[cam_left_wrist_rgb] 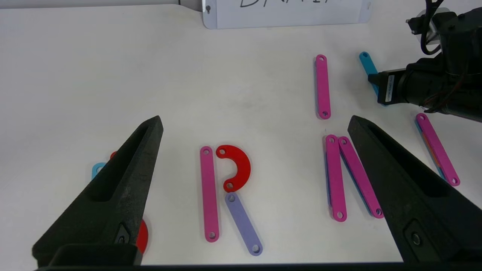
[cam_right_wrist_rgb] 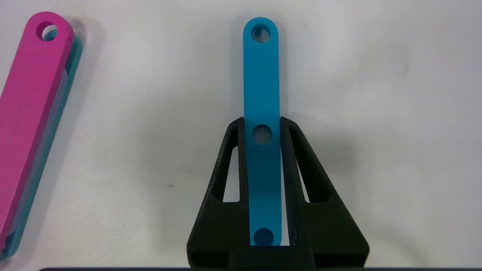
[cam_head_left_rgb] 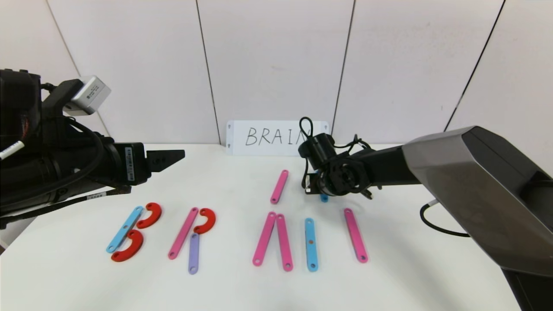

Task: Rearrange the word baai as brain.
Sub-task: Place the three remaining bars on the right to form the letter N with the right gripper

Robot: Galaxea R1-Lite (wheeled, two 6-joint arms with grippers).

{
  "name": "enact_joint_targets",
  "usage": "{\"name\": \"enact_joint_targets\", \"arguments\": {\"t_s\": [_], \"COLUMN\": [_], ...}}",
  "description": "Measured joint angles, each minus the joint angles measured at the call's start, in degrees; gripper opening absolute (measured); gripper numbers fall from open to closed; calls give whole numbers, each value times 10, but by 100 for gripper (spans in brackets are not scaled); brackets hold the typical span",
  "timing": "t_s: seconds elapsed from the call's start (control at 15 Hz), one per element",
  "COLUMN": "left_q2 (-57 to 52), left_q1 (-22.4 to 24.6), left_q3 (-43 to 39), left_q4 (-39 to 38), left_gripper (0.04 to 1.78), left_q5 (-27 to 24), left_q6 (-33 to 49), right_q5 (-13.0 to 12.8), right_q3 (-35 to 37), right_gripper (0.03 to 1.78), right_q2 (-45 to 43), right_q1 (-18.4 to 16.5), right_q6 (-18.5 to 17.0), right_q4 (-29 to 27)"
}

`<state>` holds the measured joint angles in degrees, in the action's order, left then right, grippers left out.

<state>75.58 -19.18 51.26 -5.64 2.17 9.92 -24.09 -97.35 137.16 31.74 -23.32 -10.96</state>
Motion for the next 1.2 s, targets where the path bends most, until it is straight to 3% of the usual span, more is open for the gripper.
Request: {"name": "enact_joint_targets", "arguments": {"t_s": [0.47,0.87,1.2], "left_q2": [0,0,-3], "left_q1": [0,0,-1], "left_q3": [0,0,0], "left_q4": [0,0,0], "left_gripper": [172,172,172], "left_q5": [0,0,0], "left_q6": [0,0,0], "right_q5": [0,1,2], "right_q3": [-14,-14,81], "right_gripper": [29,29,29], "right_q2": [-43,-133,-252], "right_q1": [-28,-54,-49], "right_q6": [9,53,67], "right_q4": [-36,-93,-186]}}
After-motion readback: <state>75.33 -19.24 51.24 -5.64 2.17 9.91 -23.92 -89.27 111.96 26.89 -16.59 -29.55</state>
